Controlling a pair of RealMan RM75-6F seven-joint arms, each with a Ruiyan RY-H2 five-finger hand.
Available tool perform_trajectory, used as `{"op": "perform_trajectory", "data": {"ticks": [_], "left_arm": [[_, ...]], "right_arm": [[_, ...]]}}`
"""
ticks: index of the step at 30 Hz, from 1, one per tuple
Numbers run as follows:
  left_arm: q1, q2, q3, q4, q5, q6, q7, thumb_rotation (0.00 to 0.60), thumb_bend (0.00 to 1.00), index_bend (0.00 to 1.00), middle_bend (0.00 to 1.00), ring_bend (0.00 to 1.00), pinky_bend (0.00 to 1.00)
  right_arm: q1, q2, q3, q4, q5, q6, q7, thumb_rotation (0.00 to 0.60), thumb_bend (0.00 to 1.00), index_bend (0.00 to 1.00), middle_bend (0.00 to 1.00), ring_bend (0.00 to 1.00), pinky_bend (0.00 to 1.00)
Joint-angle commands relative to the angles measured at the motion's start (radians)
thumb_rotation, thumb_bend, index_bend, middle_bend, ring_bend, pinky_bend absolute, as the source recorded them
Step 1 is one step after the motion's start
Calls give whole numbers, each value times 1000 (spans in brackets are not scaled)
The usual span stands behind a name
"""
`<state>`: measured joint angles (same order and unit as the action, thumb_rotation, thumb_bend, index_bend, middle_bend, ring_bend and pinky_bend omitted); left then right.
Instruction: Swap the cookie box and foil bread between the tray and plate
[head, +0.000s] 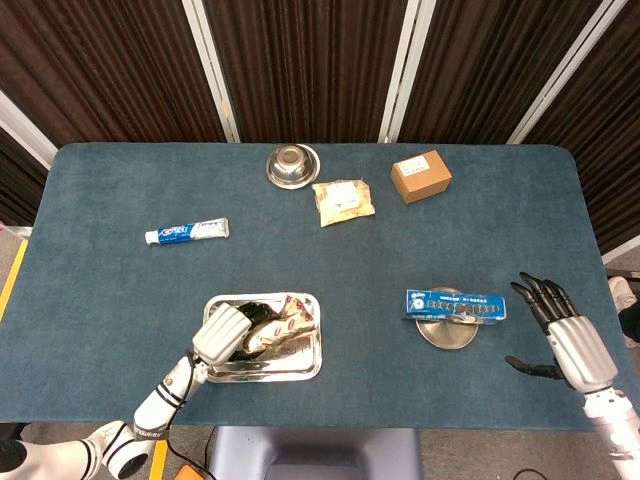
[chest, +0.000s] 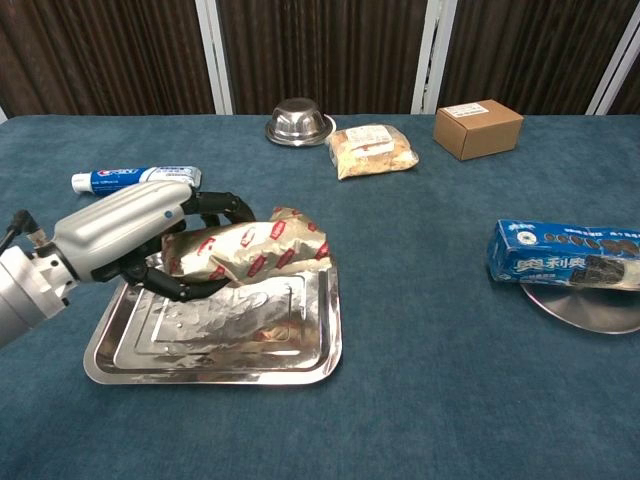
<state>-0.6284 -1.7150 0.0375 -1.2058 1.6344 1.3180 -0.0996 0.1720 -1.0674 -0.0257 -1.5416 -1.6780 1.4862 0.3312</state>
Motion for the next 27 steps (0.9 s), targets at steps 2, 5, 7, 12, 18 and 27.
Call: {"op": "perform_trajectory", "data": {"ticks": [2,5,7,12,18,27], "left_arm": [[29,-18,30,74,15,-4,-48,600,467,419,441,515,697],[33,-12,30,75,-26,-70,-7,600,382,51,73,91,280],[37,-3,15,55,-59,-101,16,600,350,0,0,0,116],[52,49,4,-27,-87,-116,30,600,299,0,0,0,36],[119,183,35,-196,-36,0,58,600,284,0,0,0,26],[387,404,98,-322,-71,322,19,600,341,0,0,0,7]], "right_arm": [[2,-4,-5,-4,-6,-10,-14,600,196,0,0,0,100],[4,-8,-7,-5,-7,-19,-26,600,195,0,0,0,100],[6,-10,-9,-6,-10,-26,-34,600,196,0,0,0,99],[7,-8,-14,-15,-6,-41,-59,600,196,0,0,0,99],[1,4,-24,-42,-5,-56,-124,600,196,0,0,0,98],[-113,-21,-24,-134,74,42,-512,600,196,0,0,0,29]]}}
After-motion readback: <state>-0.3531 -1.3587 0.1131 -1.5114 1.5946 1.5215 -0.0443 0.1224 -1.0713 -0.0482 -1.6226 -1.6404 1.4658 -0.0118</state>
